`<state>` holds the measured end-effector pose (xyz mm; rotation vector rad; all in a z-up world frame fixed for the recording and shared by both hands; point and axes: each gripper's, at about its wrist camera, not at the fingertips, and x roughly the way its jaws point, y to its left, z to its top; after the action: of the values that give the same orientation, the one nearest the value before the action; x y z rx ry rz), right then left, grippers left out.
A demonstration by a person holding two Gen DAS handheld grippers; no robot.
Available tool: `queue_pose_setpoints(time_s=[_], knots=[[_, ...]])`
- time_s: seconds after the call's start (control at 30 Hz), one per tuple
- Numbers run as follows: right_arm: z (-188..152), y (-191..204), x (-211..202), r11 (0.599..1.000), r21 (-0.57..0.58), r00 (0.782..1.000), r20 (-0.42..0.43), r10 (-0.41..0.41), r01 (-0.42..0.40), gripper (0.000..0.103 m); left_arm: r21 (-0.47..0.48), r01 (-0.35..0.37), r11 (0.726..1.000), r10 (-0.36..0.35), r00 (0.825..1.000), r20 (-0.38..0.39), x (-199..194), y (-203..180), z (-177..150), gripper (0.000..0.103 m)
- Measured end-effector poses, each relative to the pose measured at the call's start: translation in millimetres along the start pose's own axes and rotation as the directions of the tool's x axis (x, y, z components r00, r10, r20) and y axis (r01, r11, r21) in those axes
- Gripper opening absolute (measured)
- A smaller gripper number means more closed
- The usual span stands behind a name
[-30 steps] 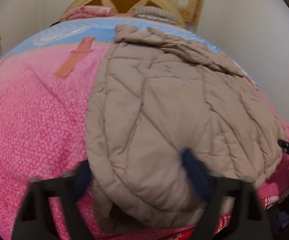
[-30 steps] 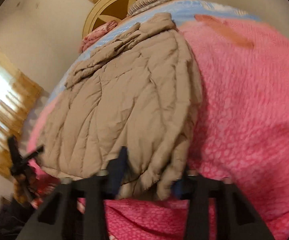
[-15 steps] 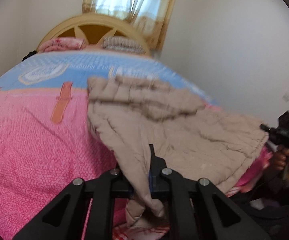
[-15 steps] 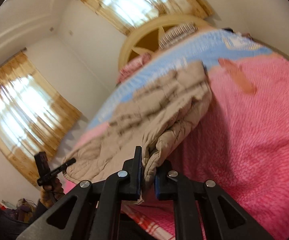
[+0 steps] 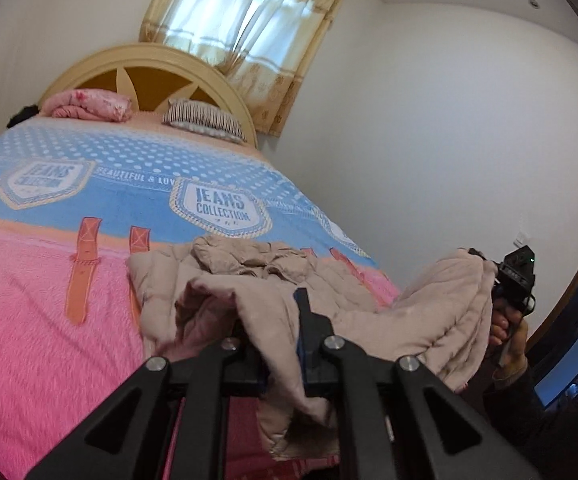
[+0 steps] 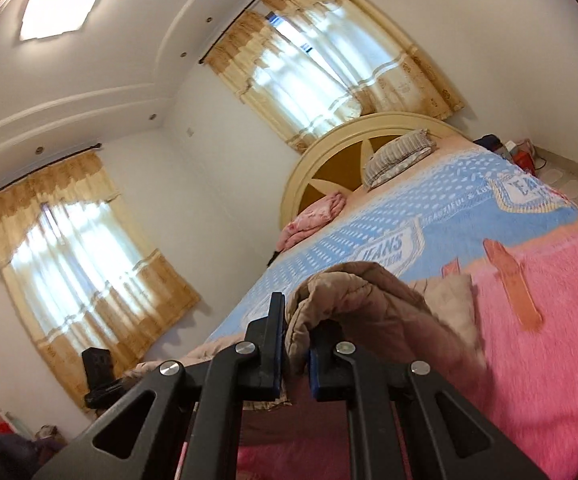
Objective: Fold large clothes
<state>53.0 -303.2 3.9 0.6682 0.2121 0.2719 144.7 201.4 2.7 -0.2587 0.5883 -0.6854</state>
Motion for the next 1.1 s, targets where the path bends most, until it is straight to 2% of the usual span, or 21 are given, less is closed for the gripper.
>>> queue_pose_setpoints(time_s=[0.13, 0.27, 0.37, 0.7, 0.87, 0.9, 0.97, 1.03, 1.07, 1.1], knots=[[27, -32, 65, 0.998, 0.031, 0.998, -0.017, -0.059, 0.060, 0.008, -0.039, -0.002, 0.999, 0.000, 0.999, -0.052, 51, 32, 31, 0.012], [49, -60, 121, 0.991, 0.031, 0.991, -0.033, -0.127, 0.128, 0.008, -0.116, -0.036, 0.993, 0.024, 0.994, -0.106, 97, 72, 58, 0.022], [62, -83, 154, 0.985, 0.042, 0.985, -0.051, -0.166, 0.168, 0.008, -0.190, -0.046, 0.981, 0.021, 0.991, -0.132, 106, 94, 71, 0.029], [64, -145, 260, 0.957, 0.042, 0.953, -0.121, -0.279, 0.286, 0.007, -0.152, -0.106, 0.983, 0.080, 0.982, -0.169, 124, 111, 88, 0.037], [54, -175, 289, 0.943, 0.058, 0.936, -0.155, -0.316, 0.328, 0.007, -0.186, -0.097, 0.978, 0.060, 0.978, -0.198, 130, 129, 93, 0.040], [50, -181, 291, 0.940, 0.062, 0.933, -0.161, -0.322, 0.335, 0.007, -0.197, -0.099, 0.975, 0.060, 0.979, -0.195, 128, 134, 95, 0.044], [43, -195, 293, 0.930, 0.067, 0.921, -0.180, -0.346, 0.362, 0.007, -0.176, -0.211, 0.961, 0.188, 0.972, -0.140, 114, 142, 102, 0.092], [37, -214, 293, 0.919, 0.100, 0.913, -0.198, -0.357, 0.382, 0.007, -0.188, -0.241, 0.952, 0.235, 0.971, -0.050, 97, 149, 107, 0.103], [35, -219, 293, 0.916, 0.111, 0.911, -0.205, -0.357, 0.384, 0.007, -0.212, -0.233, 0.949, 0.236, 0.972, -0.013, 91, 153, 109, 0.103], [33, -223, 295, 0.913, 0.110, 0.907, -0.206, -0.367, 0.394, 0.007, -0.225, -0.242, 0.944, 0.246, 0.969, -0.011, 91, 154, 110, 0.103]])
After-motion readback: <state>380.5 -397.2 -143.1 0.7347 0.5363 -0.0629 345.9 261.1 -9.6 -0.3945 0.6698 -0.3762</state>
